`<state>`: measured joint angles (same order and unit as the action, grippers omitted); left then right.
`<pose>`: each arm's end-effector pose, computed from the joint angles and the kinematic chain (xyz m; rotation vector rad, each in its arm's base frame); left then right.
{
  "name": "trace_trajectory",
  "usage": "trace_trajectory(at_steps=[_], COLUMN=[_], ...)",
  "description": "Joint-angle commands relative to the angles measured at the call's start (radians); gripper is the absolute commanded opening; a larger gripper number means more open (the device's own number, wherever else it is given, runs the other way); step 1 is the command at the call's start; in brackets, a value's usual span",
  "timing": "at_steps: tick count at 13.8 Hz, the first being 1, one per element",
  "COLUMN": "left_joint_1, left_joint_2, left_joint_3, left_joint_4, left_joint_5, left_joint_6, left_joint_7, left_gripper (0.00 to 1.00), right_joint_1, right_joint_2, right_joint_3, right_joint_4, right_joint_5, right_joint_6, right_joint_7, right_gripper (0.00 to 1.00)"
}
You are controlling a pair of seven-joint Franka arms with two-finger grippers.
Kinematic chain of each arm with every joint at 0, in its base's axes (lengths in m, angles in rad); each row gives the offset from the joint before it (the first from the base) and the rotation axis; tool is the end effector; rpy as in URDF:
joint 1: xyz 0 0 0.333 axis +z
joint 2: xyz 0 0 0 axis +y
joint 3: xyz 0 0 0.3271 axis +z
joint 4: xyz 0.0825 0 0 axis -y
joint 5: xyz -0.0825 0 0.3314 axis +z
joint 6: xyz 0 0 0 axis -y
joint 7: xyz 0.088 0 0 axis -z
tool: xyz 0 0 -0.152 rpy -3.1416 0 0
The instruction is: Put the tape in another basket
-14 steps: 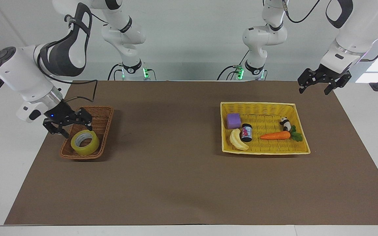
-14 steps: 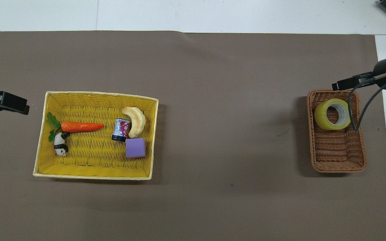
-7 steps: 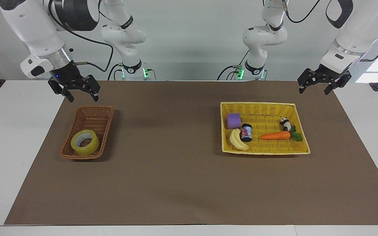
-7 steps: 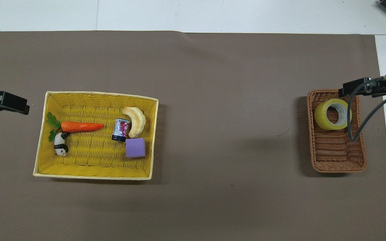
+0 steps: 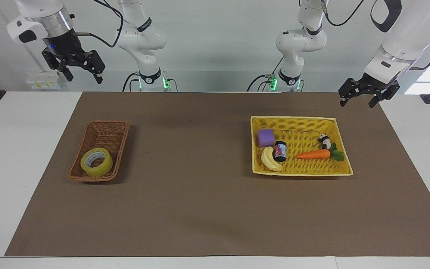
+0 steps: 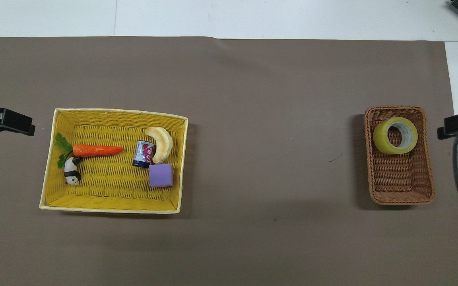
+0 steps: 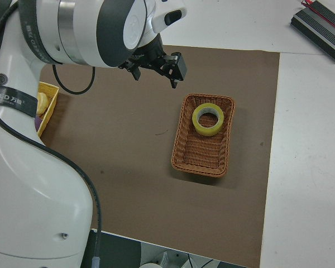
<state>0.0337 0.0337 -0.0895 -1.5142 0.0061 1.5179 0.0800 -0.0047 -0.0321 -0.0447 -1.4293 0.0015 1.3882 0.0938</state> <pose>0.5056 -0.0265 0.5927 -3.1313 0.2126 0.0469 0.4702 -0.0234 0.6483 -3.1308 0.2241 0.0143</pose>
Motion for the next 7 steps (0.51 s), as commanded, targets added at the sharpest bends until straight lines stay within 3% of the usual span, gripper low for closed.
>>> trace_trajectory(at_steps=[1, 7], left_joint_1=[0.012, 0.012], left_joint_2=[0.005, 0.005], left_joint_3=[-0.006, -0.006], left_joint_4=[0.012, 0.012], left_joint_5=[-0.015, -0.015], left_joint_6=[-0.010, -0.011], left_joint_7=[0.001, 0.001], left_gripper=[1.00, 1.00], right_joint_1=[0.000, -0.012], right_joint_2=[-0.075, -0.037], right_joint_3=[0.017, 0.022], right_joint_4=[-0.117, -0.067], right_joint_5=[-0.014, -0.014], right_joint_6=[0.031, 0.029], right_joint_7=[0.056, 0.012], right_gripper=[1.00, 1.00])
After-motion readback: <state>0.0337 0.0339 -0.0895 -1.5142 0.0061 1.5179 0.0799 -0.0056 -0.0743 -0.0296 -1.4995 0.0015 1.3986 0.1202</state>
